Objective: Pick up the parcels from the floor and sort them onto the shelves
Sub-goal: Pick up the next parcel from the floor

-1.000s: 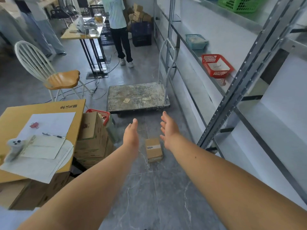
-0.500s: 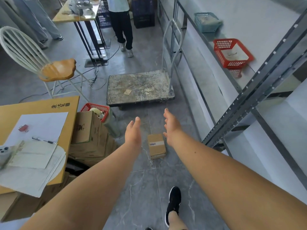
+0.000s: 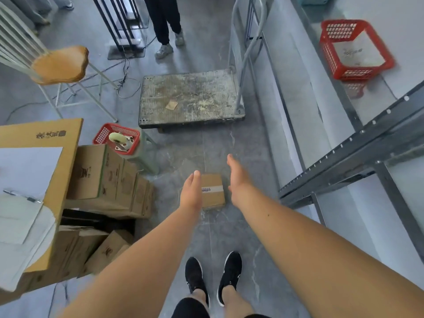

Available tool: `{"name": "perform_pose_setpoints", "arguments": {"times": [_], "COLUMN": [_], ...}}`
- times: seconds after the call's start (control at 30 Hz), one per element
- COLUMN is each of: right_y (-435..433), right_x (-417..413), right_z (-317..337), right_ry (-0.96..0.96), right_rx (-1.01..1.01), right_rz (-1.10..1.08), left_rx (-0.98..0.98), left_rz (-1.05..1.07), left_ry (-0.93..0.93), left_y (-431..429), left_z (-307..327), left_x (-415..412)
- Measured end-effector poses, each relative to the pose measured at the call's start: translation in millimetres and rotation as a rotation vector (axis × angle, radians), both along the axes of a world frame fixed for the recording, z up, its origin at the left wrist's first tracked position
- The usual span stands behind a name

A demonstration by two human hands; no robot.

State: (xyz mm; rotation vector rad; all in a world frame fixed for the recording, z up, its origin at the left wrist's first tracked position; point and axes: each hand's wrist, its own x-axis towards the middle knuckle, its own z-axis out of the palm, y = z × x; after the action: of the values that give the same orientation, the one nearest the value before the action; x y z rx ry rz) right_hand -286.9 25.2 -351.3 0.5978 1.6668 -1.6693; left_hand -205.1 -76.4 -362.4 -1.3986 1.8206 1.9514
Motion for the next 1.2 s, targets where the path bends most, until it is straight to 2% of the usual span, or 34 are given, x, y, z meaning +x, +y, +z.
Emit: {"name": "perform_pose_setpoints", "arguments": {"times": [0.23,0.4,0.53,0.7,0.87,1.07,1.2], "right_y": [6.3,-2.1,-14.8,-24.8,-24.1,-21.2,-25.1], "right_x": [-15.7,-43.9,-60.9,-65.6,-69.0,-79.3,-88.4], "right_z": [-90.7,-188.7,-265.8,-364.3,-451.4,-526.0,-564.8], "right_ry": [-0.109,-0.121,-0.137,-0.118,-0.152,-0.198,-0.132], "right_rx": [0.081,0.119,0.137,0.200,0.233,0.270,0.286], "right_rz": [-0.113,-0.160,-0.185,-0.188,-0.205,-0.174,-0.109], "left_rx": [0.048,0.207,0.283,0.222,0.211,0.210,0.189], "left_rz": [0.012,0.117,0.113,0.048,0.089,0.108,0.117], "left_ry": [-0.158,-0.233,-0.243,-0.301,-0.356,-0.375,-0.368], "left_y": [-9.1,-15.6,-19.1,-32.4,-43.7,-55.3,-59.2], "left_z": [-91.1,-177.7,-249.7,-336.3,-416.5,-499.8,-534.7], "left_x": [-25.1,-43.3,-58.6,-66.6,-71.7,-84.1,-97.5]}}
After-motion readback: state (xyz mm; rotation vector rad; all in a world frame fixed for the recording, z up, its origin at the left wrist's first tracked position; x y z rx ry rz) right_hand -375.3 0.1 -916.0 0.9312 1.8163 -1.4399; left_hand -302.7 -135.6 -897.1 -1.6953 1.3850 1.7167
